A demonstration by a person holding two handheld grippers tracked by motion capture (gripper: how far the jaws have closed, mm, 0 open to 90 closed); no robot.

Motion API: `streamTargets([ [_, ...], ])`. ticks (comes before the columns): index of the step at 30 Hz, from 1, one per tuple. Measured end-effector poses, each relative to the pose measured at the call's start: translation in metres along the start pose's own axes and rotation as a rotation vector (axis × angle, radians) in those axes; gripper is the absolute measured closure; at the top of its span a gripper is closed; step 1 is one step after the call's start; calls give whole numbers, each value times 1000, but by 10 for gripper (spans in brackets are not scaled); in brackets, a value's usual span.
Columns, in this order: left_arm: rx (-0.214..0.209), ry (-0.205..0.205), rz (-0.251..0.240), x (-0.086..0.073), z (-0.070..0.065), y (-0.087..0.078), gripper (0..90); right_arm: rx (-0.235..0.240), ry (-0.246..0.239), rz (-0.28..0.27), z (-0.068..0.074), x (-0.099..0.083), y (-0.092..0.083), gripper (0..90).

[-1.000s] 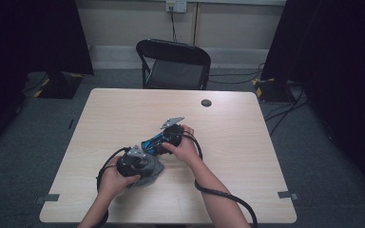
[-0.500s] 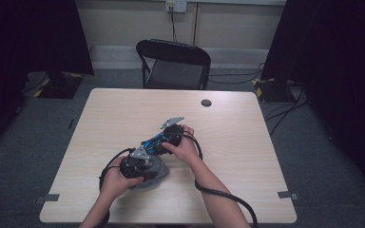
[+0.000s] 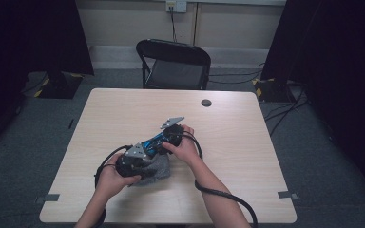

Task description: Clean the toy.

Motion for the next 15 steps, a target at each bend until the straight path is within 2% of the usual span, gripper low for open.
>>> streamTargets([
  [7,41,-54,-49,-5,21,-20,718,0,0,-1,0,0,0,68],
  [12,95,-103,-96,-10,39,-34,720,0,3,-2,0,0,0,68],
  [15,155,-145,-138,-14,54,-43,719,-1,2,-4,0,0,0,68],
])
Point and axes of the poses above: each handheld gripper's, and its own axes: y roughly forward along the jaws, x roughly out of its top, z roughly to its left, the point moved 7 cm from there along y, roughly forward along the jaws, and after that the axes turned 2 degrees about x, right-handed, at the moved point
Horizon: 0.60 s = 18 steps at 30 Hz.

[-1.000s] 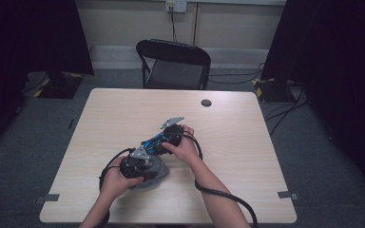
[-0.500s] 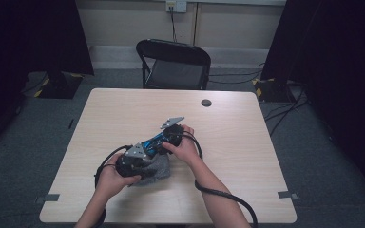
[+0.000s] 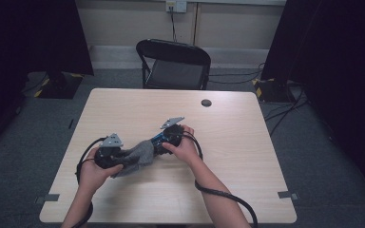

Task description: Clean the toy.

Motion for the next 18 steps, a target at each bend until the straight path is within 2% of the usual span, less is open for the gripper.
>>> streamTargets([
  [2,37,-25,-20,-2,10,-3,720,0,-2,-2,0,0,0,68],
  [5,78,-90,-39,-6,22,-4,720,1,-4,1,0,0,0,68],
  [11,170,-146,-9,-16,42,5,721,1,-5,0,0,0,0,68],
  [14,209,-152,18,-20,48,12,720,1,-4,-5,0,0,0,69],
  [18,242,-195,55,-26,53,23,713,0,-3,-6,0,0,0,69],
])
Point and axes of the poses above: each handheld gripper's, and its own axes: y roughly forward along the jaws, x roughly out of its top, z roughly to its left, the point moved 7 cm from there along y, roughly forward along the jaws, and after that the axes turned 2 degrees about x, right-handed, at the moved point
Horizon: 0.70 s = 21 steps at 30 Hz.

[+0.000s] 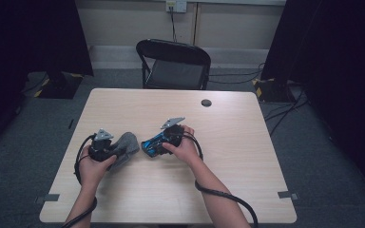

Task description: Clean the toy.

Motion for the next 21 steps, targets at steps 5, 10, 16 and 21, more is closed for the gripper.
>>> streamTargets([
  [5,25,27,48,-2,-3,12,706,0,-3,-4,0,0,0,68],
  [10,11,60,83,-3,-11,22,697,-1,-2,-1,0,0,0,68],
  [16,-15,92,104,-3,-16,25,704,-1,-2,-1,0,0,0,68],
  [21,-53,98,115,-4,-20,23,710,-1,-1,3,0,0,0,68],
])
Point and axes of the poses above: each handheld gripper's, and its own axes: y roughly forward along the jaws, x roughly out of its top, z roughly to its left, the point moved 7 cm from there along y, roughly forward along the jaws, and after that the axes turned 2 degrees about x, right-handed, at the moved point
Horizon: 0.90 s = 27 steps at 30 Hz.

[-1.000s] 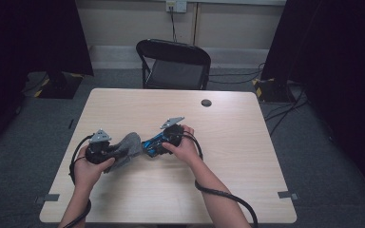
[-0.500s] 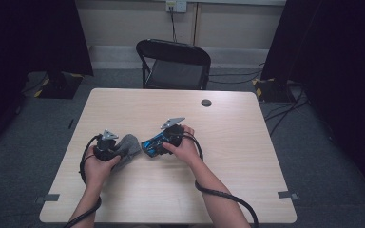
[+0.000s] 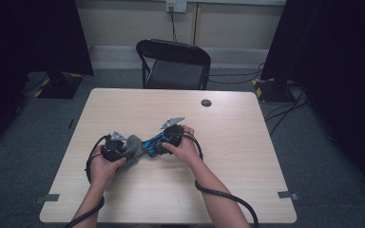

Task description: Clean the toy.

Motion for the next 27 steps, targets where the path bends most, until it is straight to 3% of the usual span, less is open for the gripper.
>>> streamTargets([
  [17,-96,30,17,-6,-23,-5,719,2,0,5,0,0,0,68],
  [27,-124,54,22,-8,-39,-7,719,4,-1,9,0,1,0,68],
])
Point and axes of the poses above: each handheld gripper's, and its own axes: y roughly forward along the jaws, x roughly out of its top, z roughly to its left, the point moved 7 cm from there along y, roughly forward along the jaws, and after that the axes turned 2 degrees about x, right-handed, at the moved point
